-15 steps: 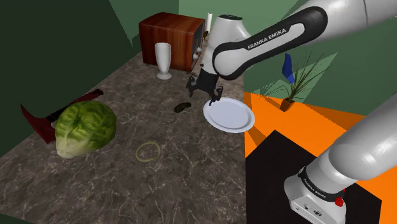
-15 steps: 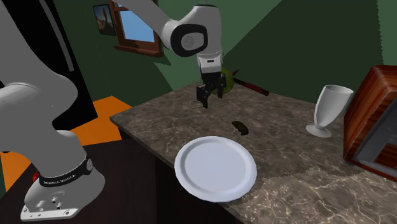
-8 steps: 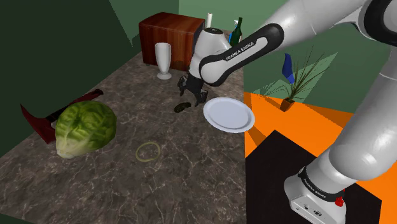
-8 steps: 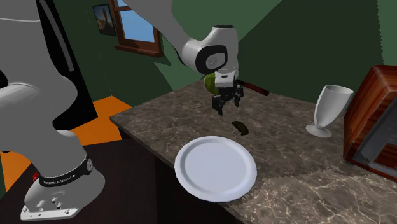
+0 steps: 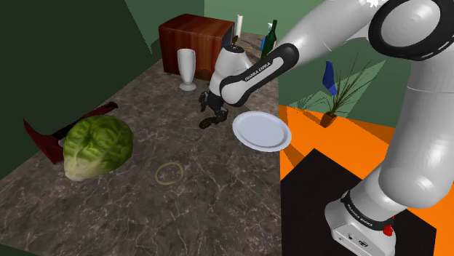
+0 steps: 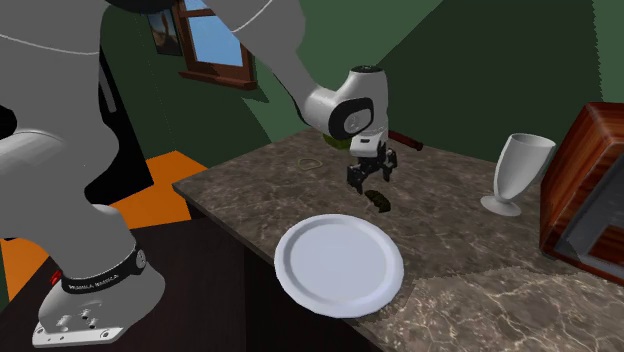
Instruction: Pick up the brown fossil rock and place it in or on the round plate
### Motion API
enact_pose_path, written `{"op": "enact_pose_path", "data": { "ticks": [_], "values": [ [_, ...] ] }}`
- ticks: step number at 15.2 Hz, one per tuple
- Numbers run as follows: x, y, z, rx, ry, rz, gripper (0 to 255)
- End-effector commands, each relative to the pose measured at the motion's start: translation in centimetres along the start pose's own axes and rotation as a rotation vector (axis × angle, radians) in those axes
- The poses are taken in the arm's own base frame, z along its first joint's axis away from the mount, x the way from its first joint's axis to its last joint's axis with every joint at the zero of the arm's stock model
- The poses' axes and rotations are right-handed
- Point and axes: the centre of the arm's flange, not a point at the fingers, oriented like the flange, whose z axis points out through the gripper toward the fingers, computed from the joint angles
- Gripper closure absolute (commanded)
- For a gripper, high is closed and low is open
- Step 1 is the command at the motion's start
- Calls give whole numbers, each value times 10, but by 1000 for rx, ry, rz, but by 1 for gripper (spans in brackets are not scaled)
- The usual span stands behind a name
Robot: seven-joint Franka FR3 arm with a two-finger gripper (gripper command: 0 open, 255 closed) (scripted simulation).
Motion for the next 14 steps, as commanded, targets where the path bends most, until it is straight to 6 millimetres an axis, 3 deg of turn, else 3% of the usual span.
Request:
{"op": "enact_pose_path", "data": {
  "ticks": [1, 3, 10, 11, 14],
  "values": [
    [-1, 0, 11, 1, 0, 1, 0],
    [-1, 0, 19, 1, 0, 1, 0],
    [-1, 0, 19, 1, 0, 1, 0],
    [-1, 0, 19, 1, 0, 1, 255],
    [-1, 0, 19, 1, 0, 1, 255]
  ]
}}
